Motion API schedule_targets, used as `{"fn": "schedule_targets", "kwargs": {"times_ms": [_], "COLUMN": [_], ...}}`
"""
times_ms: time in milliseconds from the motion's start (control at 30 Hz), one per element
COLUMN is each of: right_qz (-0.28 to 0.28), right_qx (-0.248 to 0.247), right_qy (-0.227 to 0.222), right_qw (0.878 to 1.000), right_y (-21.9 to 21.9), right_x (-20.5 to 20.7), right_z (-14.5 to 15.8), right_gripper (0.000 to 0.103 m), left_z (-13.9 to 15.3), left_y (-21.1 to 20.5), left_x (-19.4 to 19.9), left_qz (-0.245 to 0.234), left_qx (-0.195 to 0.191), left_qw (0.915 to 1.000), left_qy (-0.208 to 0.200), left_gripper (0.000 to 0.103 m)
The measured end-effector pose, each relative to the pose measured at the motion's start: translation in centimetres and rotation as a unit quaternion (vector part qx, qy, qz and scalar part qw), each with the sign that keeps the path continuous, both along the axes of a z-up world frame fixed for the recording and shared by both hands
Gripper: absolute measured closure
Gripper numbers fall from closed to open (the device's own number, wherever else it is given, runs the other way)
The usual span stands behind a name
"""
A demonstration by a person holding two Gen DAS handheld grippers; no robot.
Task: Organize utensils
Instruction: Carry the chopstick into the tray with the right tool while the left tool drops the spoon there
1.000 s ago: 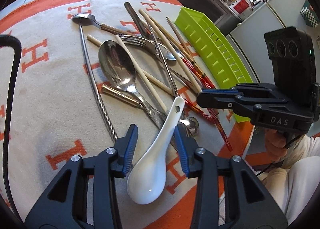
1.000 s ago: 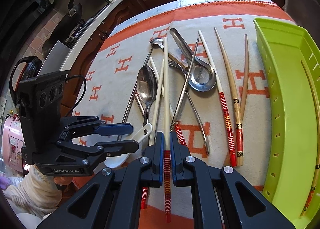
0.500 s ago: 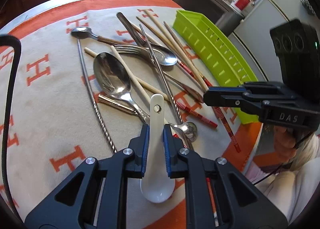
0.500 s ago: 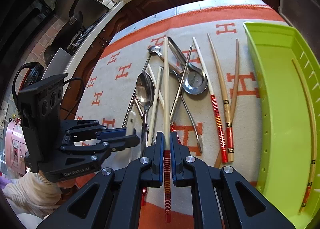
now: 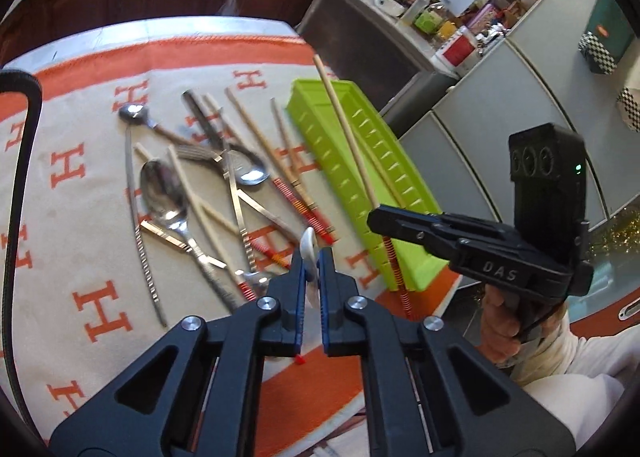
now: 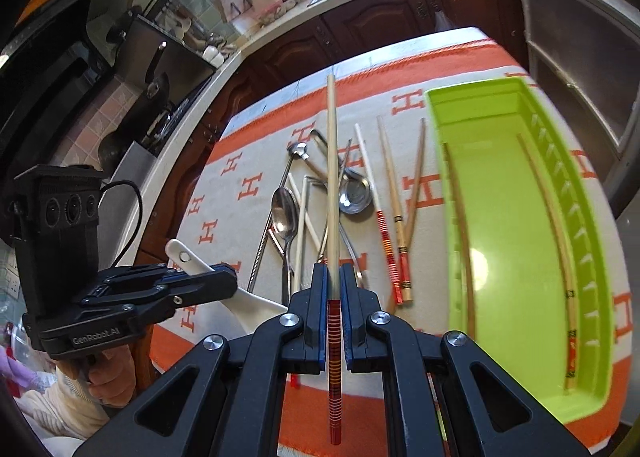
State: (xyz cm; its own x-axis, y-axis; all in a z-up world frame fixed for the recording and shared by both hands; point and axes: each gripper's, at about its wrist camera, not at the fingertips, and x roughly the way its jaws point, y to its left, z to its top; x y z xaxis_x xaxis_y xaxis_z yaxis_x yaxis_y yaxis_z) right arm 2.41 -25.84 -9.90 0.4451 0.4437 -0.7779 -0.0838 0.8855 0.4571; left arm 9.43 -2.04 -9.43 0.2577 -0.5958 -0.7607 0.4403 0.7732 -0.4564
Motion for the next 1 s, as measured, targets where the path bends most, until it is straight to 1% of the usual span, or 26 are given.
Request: {"fn": "schedule_targets", "kwargs": {"times_ms": [100,167,233,300,467,533,600,667,733,833,933,1000], "right_qz": [-0.026,-0.046,-0.069,-0.084,-0.082,-0.078,-0.071,-0.067,-0.065,-0.063,-0.065,-0.066], "right_qx": [-0.001,-0.016,-0.028,-0.044,-0.077,-0.099,-0.108,-0.119,-0.123,-0.12,-0.114,-0.105], "right_qy": [-0.011,-0.014,-0.014,-0.012,-0.007,-0.001,0.007,0.017,0.025,0.04,0.052,0.053], "right_qw": [1.0,0.999,0.997,0.995,0.994,0.992,0.992,0.991,0.99,0.99,0.99,0.991], "right_y": [-2.5,-4.4,-6.6,-8.1,-10.5,-10.5,-10.7,-10.8,-11.0,-11.1,-11.2,-11.2], "right_x": [-1.4,-2.1,-2.7,-2.7,-1.6,-0.5,0.4,1.3,2.2,3.1,3.8,4.2], "right_z": [1.1,1.6,1.6,1.2,-0.2,-1.2,-2.3,-3.4,-4.4,-5.8,-6.9,-7.1], "right_gripper": [0.097,0.097,0.097,0.097,0.097,0.097,0.097,0.097,0.097,0.097,0.095,0.092], "left_z": [1.9,2.9,3.5,3.5,1.7,0.1,-1.4,-2.5,-3.2,-3.6,-3.6,-3.4], "left_y": [-2.7,-4.2,-6.1,-8.2,-13.5,-15.2,-16.6,-17.2,-17.9,-18.3,-18.3,-18.1], "left_x": [-0.4,-0.5,-0.3,0.3,2.6,3.6,4.4,4.9,5.2,5.2,4.8,4.4], "left_qz": [-0.02,-0.032,-0.042,-0.051,-0.085,-0.091,-0.096,-0.094,-0.093,-0.088,-0.083,-0.076], "left_qx": [-0.008,-0.005,-0.003,0.002,0.029,0.048,0.067,0.08,0.092,0.09,0.097,0.096], "left_qw": [0.9997,0.9993,0.9989,0.9985,0.996,0.9945,0.9924,0.9911,0.9902,0.9909,0.9913,0.9919], "left_qy": [-0.011,-0.019,-0.021,-0.017,0.004,0.018,0.037,0.049,0.048,0.046,0.034,0.032], "left_gripper": [0.099,0.099,0.099,0.099,0.099,0.099,0.099,0.099,0.099,0.099,0.099,0.099]}}
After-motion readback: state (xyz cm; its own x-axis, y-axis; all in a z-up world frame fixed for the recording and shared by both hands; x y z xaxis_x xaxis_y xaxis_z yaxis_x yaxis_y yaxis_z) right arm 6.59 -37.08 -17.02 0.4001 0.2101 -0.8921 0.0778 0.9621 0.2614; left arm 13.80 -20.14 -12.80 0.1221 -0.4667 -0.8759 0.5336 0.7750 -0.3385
